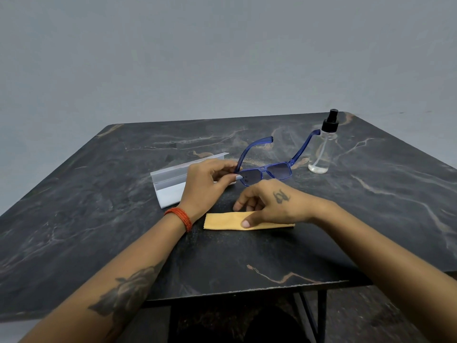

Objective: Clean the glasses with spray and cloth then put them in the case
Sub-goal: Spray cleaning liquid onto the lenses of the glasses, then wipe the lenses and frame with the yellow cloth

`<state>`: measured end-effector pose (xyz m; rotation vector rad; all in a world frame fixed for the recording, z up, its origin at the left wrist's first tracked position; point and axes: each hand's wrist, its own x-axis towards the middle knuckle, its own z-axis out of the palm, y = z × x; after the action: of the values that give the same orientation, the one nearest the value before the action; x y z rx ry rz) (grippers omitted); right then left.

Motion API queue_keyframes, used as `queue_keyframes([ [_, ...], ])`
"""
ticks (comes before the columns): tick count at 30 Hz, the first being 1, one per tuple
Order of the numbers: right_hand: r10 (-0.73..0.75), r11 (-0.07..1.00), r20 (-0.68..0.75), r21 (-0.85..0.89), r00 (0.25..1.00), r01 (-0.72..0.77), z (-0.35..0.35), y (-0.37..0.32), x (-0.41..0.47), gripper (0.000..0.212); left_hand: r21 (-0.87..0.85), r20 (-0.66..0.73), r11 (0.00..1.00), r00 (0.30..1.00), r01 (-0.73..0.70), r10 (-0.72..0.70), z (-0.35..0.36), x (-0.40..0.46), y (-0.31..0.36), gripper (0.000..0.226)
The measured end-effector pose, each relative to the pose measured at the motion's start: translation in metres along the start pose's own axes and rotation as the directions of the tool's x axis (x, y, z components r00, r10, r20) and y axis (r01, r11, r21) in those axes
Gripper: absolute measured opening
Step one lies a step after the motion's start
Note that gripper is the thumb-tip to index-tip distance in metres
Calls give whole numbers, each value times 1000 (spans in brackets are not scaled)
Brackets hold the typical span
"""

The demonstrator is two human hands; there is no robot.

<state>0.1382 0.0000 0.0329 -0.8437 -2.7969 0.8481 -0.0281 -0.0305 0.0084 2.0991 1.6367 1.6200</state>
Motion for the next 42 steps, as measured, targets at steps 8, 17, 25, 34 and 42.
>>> queue_keyframes([
  [8, -38, 977, 53, 210, 998, 27, -12, 5, -11, 7, -18, 11, 1000, 1000, 23, -23, 0, 1, -2, 23],
  [17, -45, 801, -215, 576, 976, 164, -38, 18, -15, 27, -13, 5, 1000, 1000, 26, -26, 0, 2, 0, 25],
  [25, -131, 725, -424, 575, 896, 378, -19, 18, -15, 32, -57, 31, 996, 997, 68, -66, 0, 2, 1, 27],
  [34, 52, 691, -592, 602, 804, 399, -17, 26, -13, 32, -74, 29, 991, 994, 107, -106, 1, 1, 0, 25],
  [42, 184, 724, -669, 588, 720, 361, -17, 18, -16, 24, -112, 42, 986, 992, 123, -119, -1, 0, 4, 26],
])
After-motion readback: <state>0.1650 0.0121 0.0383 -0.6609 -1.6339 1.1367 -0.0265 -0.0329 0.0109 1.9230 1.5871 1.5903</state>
